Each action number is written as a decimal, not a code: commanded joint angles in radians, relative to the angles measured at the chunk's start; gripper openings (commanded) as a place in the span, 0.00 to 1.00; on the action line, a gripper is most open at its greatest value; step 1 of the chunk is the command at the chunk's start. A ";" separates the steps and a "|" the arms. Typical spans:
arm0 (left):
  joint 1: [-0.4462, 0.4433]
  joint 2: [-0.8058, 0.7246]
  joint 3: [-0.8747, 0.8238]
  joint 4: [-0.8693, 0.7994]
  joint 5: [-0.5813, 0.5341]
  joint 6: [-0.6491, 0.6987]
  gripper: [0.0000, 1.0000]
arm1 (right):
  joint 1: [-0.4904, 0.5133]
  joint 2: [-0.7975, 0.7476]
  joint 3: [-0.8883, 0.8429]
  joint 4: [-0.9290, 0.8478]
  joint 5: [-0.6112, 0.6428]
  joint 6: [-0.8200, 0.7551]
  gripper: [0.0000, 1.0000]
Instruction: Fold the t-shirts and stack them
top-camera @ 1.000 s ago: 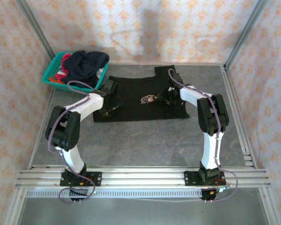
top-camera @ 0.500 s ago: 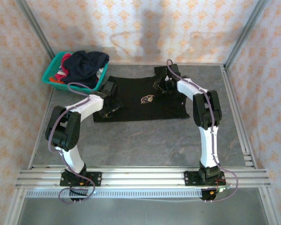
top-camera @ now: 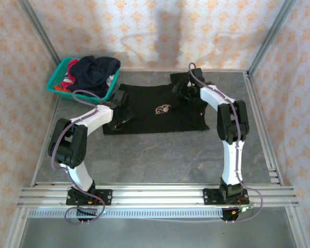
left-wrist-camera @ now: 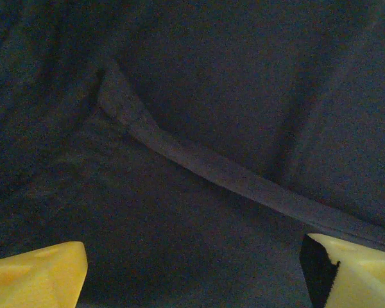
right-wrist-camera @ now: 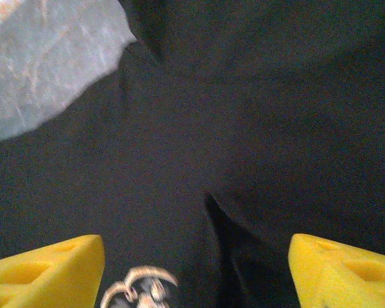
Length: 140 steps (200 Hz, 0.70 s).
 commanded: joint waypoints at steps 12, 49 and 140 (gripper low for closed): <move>0.033 0.012 0.007 0.000 -0.068 0.034 0.87 | 0.002 -0.104 -0.185 0.076 0.002 0.000 0.67; 0.037 0.027 -0.052 0.028 -0.060 0.029 0.87 | 0.003 -0.129 -0.301 0.101 0.009 -0.001 0.62; 0.037 -0.145 -0.376 0.125 -0.047 -0.058 0.87 | 0.013 -0.256 -0.518 0.089 0.010 -0.060 0.63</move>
